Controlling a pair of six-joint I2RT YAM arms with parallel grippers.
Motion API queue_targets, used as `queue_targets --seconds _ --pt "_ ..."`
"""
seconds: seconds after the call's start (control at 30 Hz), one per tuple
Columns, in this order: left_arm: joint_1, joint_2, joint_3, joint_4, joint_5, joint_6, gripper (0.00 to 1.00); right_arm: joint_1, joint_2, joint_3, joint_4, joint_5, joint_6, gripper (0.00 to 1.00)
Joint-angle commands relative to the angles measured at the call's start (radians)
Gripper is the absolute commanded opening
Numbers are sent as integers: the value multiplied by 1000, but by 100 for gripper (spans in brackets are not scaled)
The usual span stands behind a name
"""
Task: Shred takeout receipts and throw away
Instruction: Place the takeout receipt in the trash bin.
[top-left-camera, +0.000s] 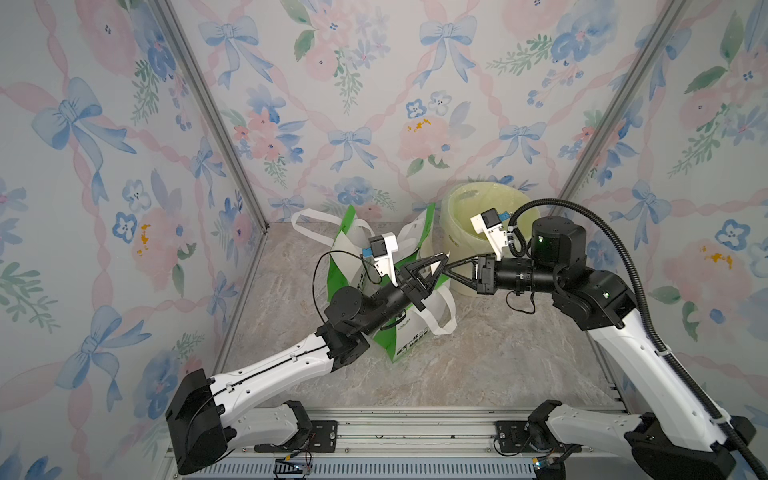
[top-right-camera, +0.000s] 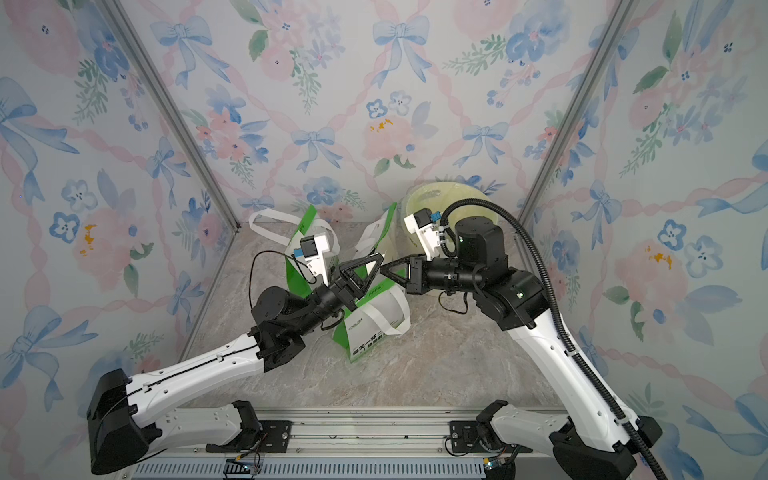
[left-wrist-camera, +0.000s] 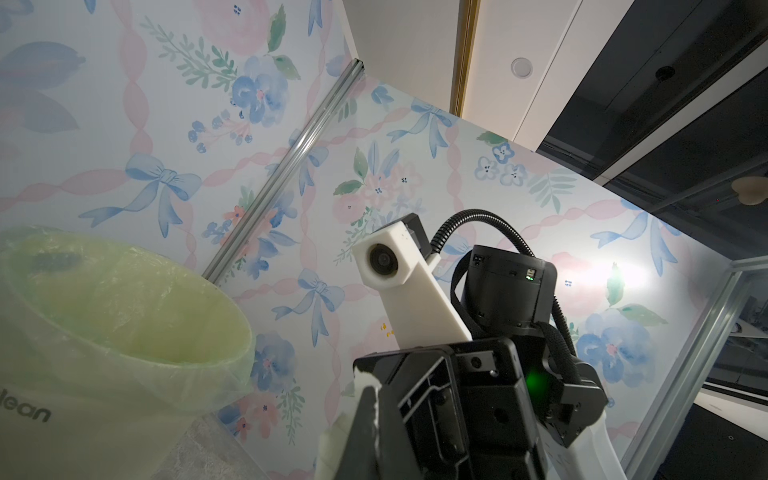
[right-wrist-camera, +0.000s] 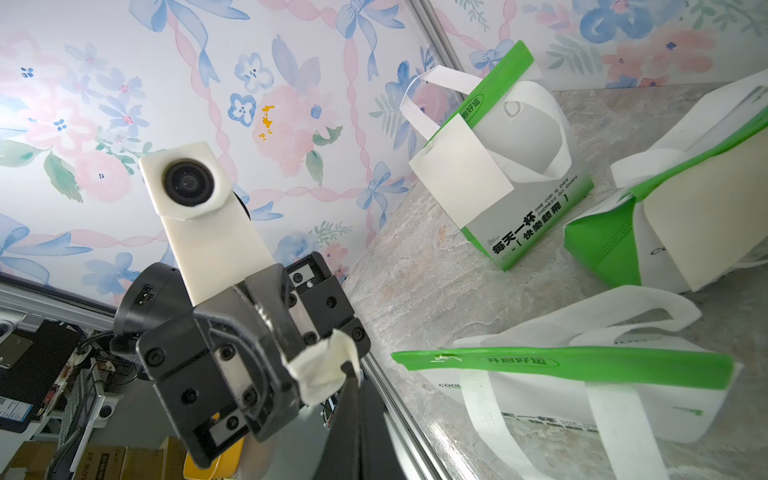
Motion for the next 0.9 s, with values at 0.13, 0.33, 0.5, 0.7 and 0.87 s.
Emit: queue_targets --seconds 0.13,0.33,0.5,0.7,0.87 --pt "15 -27 -1 29 5 -56 0 -61 -60 -59 -21 -29 -38 58" --pt "37 -17 -1 34 64 -142 0 -114 -76 -80 50 -155 5 61" --pt "37 -7 5 39 104 -171 0 -93 -66 -79 105 -236 33 63" --pt "37 -2 5 46 112 -183 0 -88 -62 -92 155 -260 63 48" --pt "37 5 10 51 120 -191 0 -71 -49 -90 169 -260 70 26"
